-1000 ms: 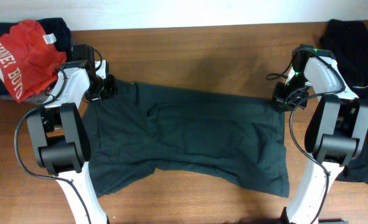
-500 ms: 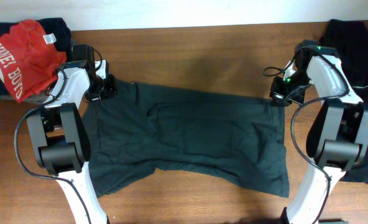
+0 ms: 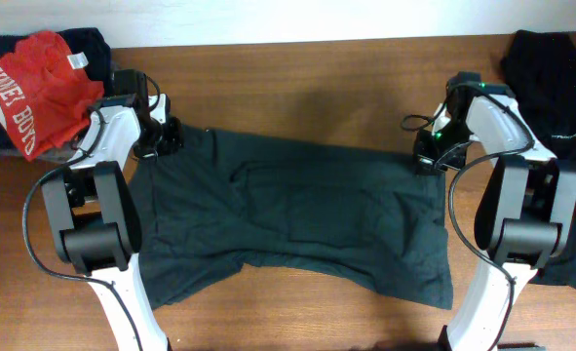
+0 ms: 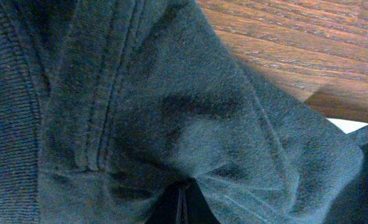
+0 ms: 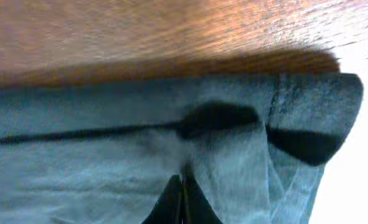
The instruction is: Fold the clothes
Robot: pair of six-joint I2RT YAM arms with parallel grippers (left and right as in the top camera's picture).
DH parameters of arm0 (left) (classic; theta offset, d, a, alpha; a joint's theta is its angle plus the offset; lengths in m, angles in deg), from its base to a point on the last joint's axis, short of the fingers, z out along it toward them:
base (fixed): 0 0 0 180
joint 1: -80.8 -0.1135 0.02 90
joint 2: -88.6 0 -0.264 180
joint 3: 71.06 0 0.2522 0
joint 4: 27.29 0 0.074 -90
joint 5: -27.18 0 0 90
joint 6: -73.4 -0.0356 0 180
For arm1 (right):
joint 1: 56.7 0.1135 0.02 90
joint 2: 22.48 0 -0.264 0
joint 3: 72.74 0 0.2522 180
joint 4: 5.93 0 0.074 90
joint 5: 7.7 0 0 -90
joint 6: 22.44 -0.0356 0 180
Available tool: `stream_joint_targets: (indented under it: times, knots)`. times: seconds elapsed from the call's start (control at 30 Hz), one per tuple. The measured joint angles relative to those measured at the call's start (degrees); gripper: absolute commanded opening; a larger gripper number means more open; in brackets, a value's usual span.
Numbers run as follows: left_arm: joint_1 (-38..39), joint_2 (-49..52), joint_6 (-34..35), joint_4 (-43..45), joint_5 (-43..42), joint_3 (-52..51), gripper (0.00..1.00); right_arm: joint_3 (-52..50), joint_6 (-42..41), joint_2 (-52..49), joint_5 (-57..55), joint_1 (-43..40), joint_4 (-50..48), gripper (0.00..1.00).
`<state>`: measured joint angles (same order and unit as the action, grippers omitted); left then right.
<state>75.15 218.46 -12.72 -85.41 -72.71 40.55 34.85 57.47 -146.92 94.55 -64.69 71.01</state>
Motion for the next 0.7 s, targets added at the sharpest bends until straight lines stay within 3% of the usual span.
stream_joint_targets:
  times: [0.7]
  knots:
    - [0.0,0.0,0.0,0.1,1.2,0.1,0.01,-3.4,-3.3,0.3,-6.2,0.3,-2.7,0.04]
